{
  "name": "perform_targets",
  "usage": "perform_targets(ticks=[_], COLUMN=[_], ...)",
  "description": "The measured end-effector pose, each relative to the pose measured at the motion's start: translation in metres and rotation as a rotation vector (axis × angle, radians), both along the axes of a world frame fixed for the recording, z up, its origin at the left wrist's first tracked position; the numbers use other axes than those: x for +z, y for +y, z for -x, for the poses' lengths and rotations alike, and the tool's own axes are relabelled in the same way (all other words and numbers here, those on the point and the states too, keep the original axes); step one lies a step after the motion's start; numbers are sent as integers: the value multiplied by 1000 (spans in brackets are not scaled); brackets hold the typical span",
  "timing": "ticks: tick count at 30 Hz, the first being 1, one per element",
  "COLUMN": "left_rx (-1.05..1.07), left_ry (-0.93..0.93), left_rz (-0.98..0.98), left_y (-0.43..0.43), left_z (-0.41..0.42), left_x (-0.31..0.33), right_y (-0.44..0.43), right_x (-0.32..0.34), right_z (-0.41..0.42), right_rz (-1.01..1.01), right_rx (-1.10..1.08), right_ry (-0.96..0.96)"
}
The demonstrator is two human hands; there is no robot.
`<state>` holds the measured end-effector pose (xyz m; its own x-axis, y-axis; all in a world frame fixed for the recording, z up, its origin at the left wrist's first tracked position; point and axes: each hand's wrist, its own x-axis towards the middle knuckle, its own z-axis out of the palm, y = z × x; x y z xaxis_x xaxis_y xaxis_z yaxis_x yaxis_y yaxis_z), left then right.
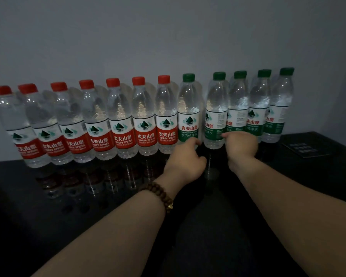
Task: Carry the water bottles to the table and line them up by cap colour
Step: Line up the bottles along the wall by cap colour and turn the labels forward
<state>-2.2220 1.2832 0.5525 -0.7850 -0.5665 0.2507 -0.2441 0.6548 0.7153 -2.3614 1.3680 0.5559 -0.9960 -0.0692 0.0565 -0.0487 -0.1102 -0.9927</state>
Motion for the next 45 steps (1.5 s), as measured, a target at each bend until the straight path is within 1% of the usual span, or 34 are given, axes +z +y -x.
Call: perform_targets(ticks=[2,4,7,11,14,17,18,22,26,30,36,40,42,45], left_rx=[-20,39,172,133,123,140,143,131,41,-7,-10,9,6,-7], left_ry=[-24,-8,45,39,-55,-58,-47,-40,-85,-46,50,118,104,83], left_rz=[-33,-68,-105,-115,-67,-178,-190,-104,-49,-87,-88,-174,-191,-207], left_y=[14,22,22,18,17,15,16,20,14,8,5,6,6,3], left_z=[11,21,33,41,43,45,45,45,52,57,58,56,56,58], left_x=[-1,-4,-7,-12,-13,-7,-6,-7,-9,-9,-11,-11,-10,-12], right_y=[21,39,43,30,28,27,27,26,25,24,25,26,27,29], right_x=[-2,-10,-19,-21,-24,-24,-23,-23,-24,-27,-24,-19,-18,-18], right_z=[8,13,17,24,24,22,21,22,23,24,23,20,18,18], right_rz=[-145,-241,-219,-196,-212,-233,-242,-262,-270,-271,-412,-461,-439,-337], right_rx=[95,155,170,248,261,261,255,240,252,313,388,403,403,337], right_ry=[124,220,288,341,365,407,415,395,389,384,382,393,395,358])
